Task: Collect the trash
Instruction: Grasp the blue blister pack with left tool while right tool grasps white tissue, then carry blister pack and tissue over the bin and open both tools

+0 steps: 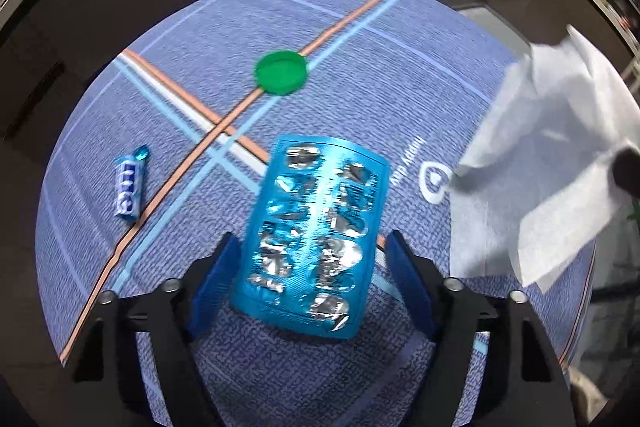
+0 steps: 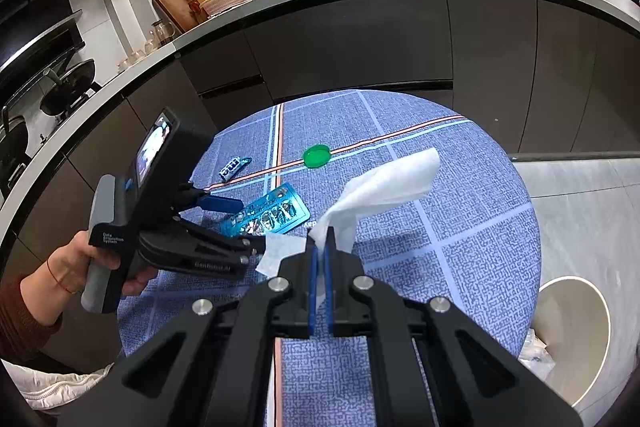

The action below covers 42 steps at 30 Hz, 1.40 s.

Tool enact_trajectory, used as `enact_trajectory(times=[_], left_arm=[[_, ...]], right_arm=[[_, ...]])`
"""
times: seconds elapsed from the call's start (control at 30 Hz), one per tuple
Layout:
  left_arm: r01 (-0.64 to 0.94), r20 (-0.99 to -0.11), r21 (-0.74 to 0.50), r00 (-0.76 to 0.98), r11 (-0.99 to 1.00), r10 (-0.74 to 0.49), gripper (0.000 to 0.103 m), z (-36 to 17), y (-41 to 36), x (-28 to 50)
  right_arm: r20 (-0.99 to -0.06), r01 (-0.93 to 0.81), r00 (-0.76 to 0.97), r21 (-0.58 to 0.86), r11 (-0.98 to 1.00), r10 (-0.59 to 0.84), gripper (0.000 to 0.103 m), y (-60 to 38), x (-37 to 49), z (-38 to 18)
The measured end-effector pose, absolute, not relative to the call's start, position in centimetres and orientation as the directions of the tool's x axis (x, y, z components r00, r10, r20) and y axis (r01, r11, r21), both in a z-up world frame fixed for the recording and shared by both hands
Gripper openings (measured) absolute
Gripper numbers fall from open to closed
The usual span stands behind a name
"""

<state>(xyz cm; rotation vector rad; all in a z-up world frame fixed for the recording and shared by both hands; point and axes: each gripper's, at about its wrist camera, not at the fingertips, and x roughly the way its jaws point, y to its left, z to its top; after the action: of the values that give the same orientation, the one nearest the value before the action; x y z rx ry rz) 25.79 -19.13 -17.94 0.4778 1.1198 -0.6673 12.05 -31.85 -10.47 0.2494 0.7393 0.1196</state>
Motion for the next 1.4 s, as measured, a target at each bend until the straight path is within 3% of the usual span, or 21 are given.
enact_trajectory(times=[0.33, 0.77, 1.4], left_arm=[[0.667, -0.918, 0.021, 0.307, 0.745, -0.249, 0.065, -17.6, -18.2, 25.3], [0.624, -0.905, -0.080, 0.282, 0.777, -0.319, 0.063, -16.1, -16.8, 24.8], [0.712, -0.823, -0.225, 0.227, 0.665, -0.521, 0.063, -9.6, -22.5, 21.2]], right_arm=[[-0.649, -0.020, 0.735, 0.270, 0.963, 0.197, 0.005, -32.0, 11.9, -10.5], [-0.600, -0.006, 0.783, 0.256, 0.967, 0.164, 0.005, -33.2, 10.7, -8.3], [-0.494, 0.152, 0.869, 0.234, 0.960, -0.018, 0.005, -40.5, 3.7, -3.7]])
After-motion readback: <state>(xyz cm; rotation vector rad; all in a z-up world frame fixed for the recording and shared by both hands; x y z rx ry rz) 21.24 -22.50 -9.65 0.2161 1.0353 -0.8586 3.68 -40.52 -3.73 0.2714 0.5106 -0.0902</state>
